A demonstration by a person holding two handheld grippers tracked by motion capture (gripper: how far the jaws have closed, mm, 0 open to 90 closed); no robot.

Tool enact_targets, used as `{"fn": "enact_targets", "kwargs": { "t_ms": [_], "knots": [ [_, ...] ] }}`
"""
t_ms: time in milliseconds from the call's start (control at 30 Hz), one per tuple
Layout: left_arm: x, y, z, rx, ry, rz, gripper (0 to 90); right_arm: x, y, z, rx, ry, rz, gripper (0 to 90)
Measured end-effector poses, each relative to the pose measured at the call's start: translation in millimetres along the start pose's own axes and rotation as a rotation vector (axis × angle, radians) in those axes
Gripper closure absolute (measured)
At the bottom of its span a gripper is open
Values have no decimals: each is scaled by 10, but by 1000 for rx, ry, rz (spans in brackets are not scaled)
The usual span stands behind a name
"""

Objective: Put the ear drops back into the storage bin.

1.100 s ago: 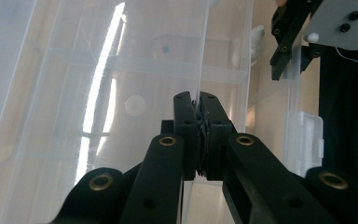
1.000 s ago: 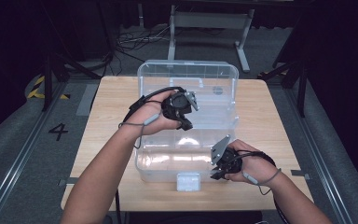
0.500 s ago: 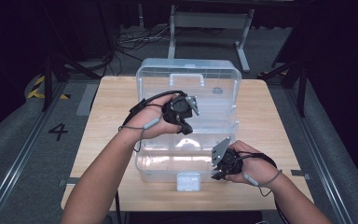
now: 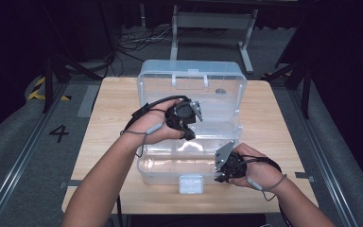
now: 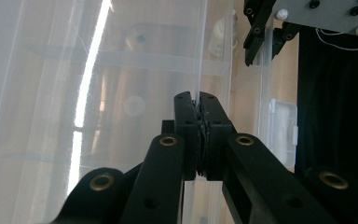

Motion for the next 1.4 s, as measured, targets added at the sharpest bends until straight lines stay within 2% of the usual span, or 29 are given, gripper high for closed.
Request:
{"fn": "enact_targets", "kwargs": {
  "t_ms": [267,567,833,1100,1400],
  "knots": [
    [5,-28,-50,3,-8,1,877,-7,9,13,33,15,14,792],
    [24,-49,-94,0,-6,-4,879,-12,15,33,49,9,30,791],
    [28,-73,-140,-3,-21,15,881,-15,15,30,57,18,21,784],
    [48,-101,-176,11,-20,20,882,-14,28,40,57,18,26,786],
    [61,-112,-201,1,-22,23,884,-35,94,45,89,28,1,789]
  ]
}}
Point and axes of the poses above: each handheld gripper's, and its own axes: y roughly backward along the jaws, x roughly out of its underside, z roughly to its left, the point moved 6 cm from there along -y, roughly forward along the jaws, and after that the axes turned 6 degrees about y, right-handed, at the moved point
